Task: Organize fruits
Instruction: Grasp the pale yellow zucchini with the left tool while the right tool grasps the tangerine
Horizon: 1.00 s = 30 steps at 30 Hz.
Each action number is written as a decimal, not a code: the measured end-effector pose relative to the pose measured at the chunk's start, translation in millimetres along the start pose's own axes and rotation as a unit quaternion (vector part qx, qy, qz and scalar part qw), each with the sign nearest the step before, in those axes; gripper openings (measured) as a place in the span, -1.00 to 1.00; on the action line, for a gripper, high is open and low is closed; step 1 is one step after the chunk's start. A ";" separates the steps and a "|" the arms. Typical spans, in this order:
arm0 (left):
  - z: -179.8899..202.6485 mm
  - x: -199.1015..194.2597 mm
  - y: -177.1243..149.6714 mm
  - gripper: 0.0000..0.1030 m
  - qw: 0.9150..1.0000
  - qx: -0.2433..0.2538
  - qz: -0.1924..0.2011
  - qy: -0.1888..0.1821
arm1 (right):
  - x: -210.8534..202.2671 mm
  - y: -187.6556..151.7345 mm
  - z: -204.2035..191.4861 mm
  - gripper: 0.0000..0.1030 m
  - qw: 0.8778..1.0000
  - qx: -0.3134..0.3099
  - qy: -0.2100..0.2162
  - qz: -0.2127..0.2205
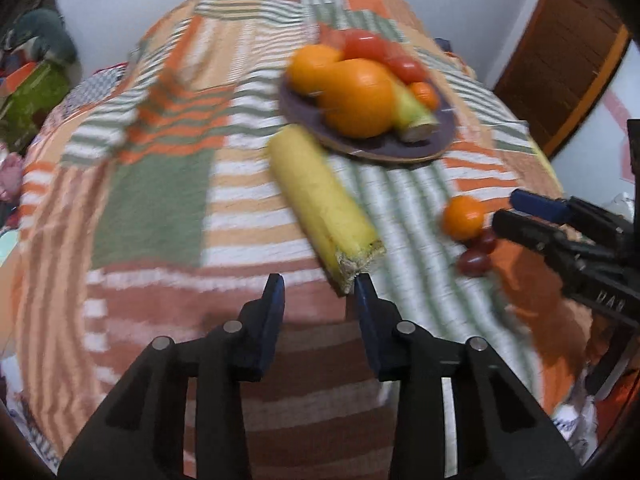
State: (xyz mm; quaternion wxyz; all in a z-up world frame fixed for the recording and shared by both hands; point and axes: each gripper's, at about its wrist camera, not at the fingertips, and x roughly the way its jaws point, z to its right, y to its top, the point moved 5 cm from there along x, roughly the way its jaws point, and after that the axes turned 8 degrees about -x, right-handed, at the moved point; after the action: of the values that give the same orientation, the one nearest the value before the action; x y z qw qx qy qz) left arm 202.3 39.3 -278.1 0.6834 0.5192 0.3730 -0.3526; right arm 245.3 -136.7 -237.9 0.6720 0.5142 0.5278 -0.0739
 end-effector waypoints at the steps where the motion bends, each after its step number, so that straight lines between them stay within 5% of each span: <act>1: -7.2 1.0 -0.8 -0.29 1.000 -0.004 -0.004 0.003 | 3.0 1.1 -2.5 -0.08 1.000 -0.003 0.002 -0.002; 12: -12.0 -16.4 20.2 -0.29 1.000 -0.003 0.019 -0.011 | 29.3 3.2 -10.9 -0.09 0.999 -0.015 0.018 -0.033; 17: -7.0 0.4 36.8 0.06 1.000 -0.022 0.017 -0.013 | 29.4 5.0 -11.5 -0.36 0.999 -0.019 0.027 -0.034; 30: -13.5 44.1 64.0 -0.03 0.999 -0.035 0.000 0.014 | 12.3 12.6 4.4 -0.36 1.000 -0.012 0.007 -0.007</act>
State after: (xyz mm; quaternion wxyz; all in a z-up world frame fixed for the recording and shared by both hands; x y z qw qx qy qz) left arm 276.8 61.9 -290.6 0.6957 0.4999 0.3944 -0.3325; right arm 261.5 -128.8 -240.2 0.6740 0.5026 0.5371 -0.0684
